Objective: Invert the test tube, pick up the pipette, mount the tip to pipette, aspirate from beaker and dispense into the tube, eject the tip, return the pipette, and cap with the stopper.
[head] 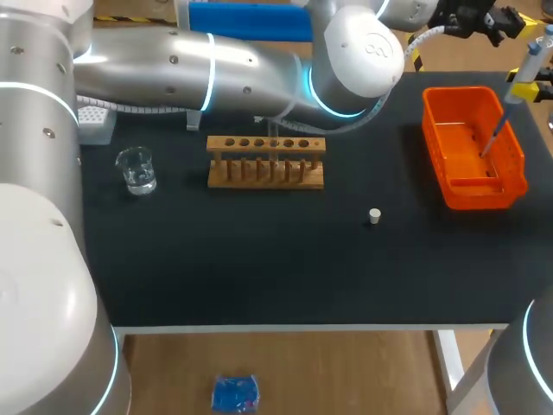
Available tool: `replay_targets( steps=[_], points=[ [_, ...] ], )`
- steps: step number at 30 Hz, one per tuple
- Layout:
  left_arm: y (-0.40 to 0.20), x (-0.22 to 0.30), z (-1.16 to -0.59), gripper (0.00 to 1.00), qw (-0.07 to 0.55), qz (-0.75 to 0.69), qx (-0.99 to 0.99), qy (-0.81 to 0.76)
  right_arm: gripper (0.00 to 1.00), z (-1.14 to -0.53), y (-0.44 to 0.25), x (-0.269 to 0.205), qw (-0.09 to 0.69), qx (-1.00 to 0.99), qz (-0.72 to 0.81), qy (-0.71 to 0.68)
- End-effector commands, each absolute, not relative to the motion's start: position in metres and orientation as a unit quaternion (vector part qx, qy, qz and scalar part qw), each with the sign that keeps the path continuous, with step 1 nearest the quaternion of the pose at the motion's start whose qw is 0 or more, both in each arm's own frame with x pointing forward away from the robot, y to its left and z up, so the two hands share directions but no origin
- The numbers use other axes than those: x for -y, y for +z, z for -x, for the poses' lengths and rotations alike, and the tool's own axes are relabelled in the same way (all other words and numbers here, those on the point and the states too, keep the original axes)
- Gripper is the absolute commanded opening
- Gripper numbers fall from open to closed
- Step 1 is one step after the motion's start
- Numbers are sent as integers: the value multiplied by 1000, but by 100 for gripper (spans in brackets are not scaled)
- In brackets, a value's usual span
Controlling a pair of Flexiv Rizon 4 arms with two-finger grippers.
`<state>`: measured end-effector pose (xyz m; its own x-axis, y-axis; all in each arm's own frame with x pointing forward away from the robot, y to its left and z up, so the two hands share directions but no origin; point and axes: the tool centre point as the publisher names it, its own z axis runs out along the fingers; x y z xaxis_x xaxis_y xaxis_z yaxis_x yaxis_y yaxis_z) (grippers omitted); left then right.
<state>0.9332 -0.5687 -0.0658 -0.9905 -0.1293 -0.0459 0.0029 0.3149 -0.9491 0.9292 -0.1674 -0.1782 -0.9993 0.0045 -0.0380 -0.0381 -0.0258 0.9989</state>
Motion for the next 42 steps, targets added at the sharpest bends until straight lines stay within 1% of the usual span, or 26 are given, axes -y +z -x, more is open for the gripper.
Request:
replay_targets(
  steps=[1, 25, 30, 42],
  points=[
    [-70, 574, -941, 0, 53, 34, -802, -594, 0, -930, -178, 169, 13, -698, 14, 716],
    [-89, 573, -945, 0, 29, 54, -796, -602, 0, -930, -178, 169, 13, -698, 14, 716],
    [-87, 572, -945, 0, 15, 66, -787, -613, 0, -930, -178, 169, 13, -698, 14, 716],
    [-73, 570, -938, 0, 12, 81, -779, -622, 0, -930, -178, 169, 13, -698, 14, 716]
  ],
)
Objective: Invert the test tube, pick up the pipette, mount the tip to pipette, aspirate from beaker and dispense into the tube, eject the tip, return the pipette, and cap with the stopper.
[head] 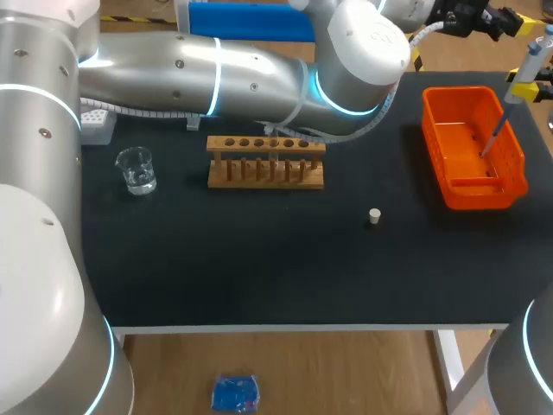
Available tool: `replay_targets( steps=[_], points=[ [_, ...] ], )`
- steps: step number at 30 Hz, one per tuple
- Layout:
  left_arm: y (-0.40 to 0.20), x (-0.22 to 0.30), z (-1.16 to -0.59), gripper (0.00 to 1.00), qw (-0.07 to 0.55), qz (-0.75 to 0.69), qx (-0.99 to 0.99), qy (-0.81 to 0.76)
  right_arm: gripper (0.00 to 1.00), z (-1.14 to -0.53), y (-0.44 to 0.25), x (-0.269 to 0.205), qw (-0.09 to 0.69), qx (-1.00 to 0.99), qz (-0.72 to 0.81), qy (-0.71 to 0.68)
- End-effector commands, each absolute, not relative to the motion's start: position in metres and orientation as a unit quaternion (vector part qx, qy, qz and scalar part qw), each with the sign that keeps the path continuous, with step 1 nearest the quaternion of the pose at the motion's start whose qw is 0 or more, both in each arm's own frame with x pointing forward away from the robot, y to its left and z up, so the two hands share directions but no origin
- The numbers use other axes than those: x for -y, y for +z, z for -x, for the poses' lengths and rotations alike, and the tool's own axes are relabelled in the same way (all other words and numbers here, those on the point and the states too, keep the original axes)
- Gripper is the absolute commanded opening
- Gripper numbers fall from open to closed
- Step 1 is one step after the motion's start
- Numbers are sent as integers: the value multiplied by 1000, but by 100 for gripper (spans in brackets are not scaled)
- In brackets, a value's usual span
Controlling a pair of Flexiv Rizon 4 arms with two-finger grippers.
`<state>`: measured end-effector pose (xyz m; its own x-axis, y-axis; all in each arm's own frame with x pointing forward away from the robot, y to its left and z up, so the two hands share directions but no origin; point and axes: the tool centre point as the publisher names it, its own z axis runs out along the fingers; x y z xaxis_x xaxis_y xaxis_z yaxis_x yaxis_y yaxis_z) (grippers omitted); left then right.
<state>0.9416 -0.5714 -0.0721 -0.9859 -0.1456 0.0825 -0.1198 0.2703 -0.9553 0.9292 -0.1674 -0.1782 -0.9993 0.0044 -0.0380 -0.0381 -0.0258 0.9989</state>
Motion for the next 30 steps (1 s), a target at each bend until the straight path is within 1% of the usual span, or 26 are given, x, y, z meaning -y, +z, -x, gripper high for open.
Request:
replay_targets(
  steps=[1, 16, 30],
  points=[
    [-72, 571, -937, 0, 12, 80, -779, -622, 0, -930, -178, 169, 13, -698, 14, 716],
    [-76, 579, -936, 0, 7, 69, -788, -612, 0, -930, -178, 169, 13, -698, 14, 716],
    [-88, 575, -937, 0, 3, 68, -788, -612, 0, -930, -178, 169, 13, -698, 14, 716]
  ],
)
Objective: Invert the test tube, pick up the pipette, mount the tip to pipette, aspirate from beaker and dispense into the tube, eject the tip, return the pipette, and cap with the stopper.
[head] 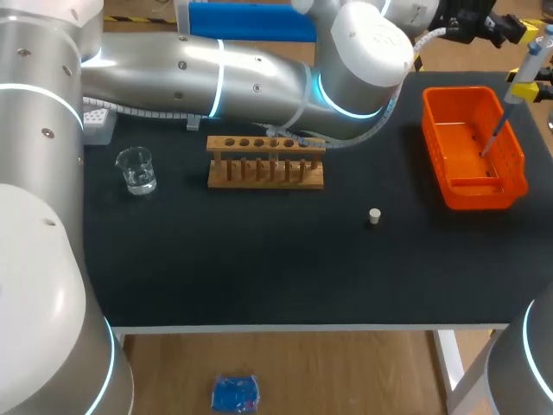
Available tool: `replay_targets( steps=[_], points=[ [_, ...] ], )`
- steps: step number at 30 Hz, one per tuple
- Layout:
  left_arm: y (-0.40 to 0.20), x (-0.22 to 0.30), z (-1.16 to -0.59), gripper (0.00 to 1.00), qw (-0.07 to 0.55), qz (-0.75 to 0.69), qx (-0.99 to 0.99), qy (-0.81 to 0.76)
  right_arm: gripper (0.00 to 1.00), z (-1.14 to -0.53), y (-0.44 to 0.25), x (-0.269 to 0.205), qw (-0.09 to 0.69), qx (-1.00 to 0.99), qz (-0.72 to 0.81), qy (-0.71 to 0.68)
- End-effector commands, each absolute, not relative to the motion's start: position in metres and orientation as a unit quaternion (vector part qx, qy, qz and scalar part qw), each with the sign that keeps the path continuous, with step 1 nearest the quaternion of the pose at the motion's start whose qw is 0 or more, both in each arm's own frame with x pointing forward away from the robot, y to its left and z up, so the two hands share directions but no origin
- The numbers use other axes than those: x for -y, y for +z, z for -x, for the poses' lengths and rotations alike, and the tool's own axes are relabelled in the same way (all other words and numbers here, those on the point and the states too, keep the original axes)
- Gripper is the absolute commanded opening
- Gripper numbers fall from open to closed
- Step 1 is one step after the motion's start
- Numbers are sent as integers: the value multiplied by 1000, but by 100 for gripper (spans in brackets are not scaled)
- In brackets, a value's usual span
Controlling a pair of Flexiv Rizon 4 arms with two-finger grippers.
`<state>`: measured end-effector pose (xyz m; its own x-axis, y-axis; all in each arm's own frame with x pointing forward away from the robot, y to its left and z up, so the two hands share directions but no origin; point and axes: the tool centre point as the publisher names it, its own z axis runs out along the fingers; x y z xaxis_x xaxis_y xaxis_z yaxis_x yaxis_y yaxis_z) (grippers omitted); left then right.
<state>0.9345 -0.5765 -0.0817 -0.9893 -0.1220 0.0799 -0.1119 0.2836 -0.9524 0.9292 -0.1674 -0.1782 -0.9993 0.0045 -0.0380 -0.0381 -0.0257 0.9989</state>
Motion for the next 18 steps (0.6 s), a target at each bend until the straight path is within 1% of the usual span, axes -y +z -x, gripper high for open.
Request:
replay_targets(
  steps=[1, 9, 18],
  points=[
    [-89, 575, -937, 0, 3, 67, -787, -613, 0, -930, -178, 169, 13, -698, 14, 716],
    [-94, 572, -937, 0, 3, 67, -787, -614, 0, -930, -178, 169, 13, -698, 14, 716],
    [-83, 568, -934, 0, 16, 51, -780, -623, 0, -930, -178, 169, 13, -698, 14, 716]
  ],
)
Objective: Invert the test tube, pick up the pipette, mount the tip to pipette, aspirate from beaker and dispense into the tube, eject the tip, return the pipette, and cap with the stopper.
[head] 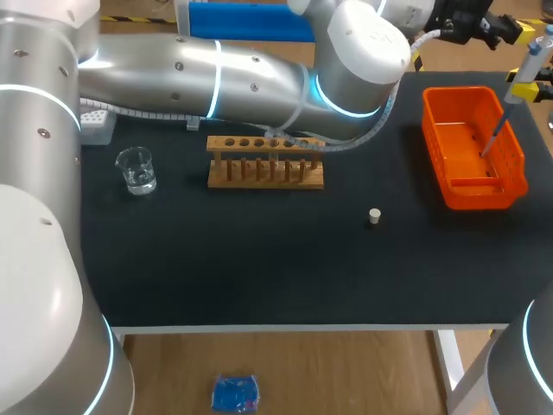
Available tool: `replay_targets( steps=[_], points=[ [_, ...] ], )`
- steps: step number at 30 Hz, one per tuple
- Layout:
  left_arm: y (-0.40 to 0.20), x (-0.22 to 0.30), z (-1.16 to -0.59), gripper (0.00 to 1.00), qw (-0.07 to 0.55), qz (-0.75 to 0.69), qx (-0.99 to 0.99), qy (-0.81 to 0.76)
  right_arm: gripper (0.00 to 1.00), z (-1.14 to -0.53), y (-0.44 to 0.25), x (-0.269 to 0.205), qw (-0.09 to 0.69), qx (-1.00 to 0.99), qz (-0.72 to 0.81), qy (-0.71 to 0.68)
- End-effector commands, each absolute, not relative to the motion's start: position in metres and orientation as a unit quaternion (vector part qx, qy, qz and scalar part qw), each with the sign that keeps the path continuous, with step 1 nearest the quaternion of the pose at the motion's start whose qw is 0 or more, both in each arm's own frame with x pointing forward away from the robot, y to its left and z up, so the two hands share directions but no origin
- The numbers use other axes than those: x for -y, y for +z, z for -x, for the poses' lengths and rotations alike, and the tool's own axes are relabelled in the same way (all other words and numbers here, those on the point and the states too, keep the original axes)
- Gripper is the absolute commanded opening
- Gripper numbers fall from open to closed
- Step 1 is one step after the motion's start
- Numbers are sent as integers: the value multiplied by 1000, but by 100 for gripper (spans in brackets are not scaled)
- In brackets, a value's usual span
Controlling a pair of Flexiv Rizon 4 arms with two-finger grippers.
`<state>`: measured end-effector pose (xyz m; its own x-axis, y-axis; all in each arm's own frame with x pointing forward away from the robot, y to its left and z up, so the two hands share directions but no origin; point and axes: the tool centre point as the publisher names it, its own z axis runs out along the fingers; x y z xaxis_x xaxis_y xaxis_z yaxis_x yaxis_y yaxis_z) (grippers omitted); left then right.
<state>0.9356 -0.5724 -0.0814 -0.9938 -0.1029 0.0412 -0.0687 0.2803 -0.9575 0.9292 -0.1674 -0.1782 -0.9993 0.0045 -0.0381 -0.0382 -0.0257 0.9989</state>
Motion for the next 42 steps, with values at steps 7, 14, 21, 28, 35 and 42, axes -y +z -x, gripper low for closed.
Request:
replay_targets(
  steps=[7, 14, 21, 28, 35, 42],
  points=[
    [-77, 571, -930, 0, 21, 39, -774, -631, 0, -930, -178, 169, 13, -698, 14, 716],
    [-79, 580, -929, 0, 17, 35, -775, -631, 0, -930, -178, 169, 13, -698, 14, 716],
    [-84, 586, -928, 0, 9, 33, -782, -623, 0, -930, -178, 169, 13, -698, 14, 716],
    [-88, 584, -927, 0, 7, 40, -782, -622, 0, -930, -178, 169, 13, -698, 14, 716],
    [-91, 580, -925, 0, 8, 46, -781, -623, 0, -930, -178, 169, 13, -698, 14, 716],
    [-92, 579, -924, 0, 11, 49, -780, -624, 0, -930, -178, 169, 13, -698, 14, 716]
  ],
)
